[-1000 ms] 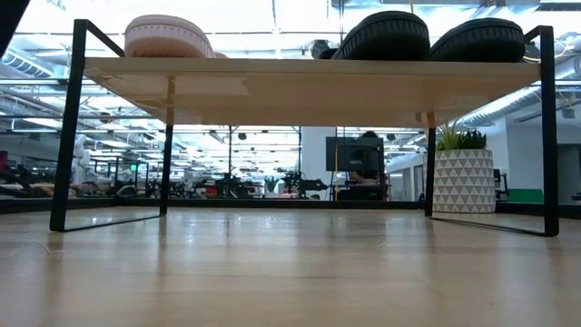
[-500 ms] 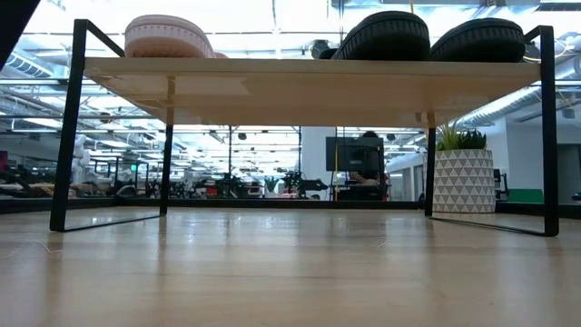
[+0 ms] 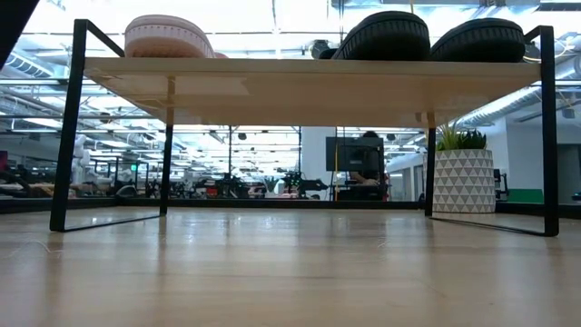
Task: Pick and place slides into the shelf
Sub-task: Put the pink slipper on the shelf
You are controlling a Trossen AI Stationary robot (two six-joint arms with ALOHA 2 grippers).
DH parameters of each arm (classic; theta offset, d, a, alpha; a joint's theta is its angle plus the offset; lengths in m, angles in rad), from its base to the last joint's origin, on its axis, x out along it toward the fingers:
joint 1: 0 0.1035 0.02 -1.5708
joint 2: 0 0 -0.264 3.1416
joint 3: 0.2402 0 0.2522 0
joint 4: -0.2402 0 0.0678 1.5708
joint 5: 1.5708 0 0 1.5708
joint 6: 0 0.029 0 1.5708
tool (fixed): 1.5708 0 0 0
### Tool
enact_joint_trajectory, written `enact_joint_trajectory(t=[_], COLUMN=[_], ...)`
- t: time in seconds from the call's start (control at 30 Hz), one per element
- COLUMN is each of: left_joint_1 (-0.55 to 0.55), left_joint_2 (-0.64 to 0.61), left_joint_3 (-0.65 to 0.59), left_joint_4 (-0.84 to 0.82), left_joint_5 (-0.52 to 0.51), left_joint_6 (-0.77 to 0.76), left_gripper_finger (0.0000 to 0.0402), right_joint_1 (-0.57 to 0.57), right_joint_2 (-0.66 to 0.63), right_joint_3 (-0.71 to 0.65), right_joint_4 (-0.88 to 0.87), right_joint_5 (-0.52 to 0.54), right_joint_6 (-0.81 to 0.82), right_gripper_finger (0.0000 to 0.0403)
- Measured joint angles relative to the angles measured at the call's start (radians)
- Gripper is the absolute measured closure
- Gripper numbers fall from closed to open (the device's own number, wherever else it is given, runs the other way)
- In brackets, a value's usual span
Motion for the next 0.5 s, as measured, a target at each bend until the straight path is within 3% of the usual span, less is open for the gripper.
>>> enact_joint_trajectory(t=[0.1, 0.27, 0.5], left_joint_1=[-0.027, -0.06, -0.034], left_joint_2=[-0.003, -0.026, -0.025], left_joint_3=[0.0, 0.0, 0.0], left_joint_4=[0.002, 0.006, -0.048], left_joint_5=[0.005, 0.072, 0.133], left_joint_6=[-0.001, -0.025, -0.156], left_gripper_finger=[0.0401, 0.0401, 0.0401], right_joint_1=[-0.043, -0.078, -0.08], right_joint_2=[0.001, 0.01, 0.076], right_joint_3=[0.0, 0.0, 0.009], right_joint_4=[-0.013, -0.052, 0.034], right_joint_5=[-0.058, -0.061, -0.062], right_joint_6=[0.007, -0.005, -0.008], right_gripper_finger=[0.0093, 0.0096, 0.01])
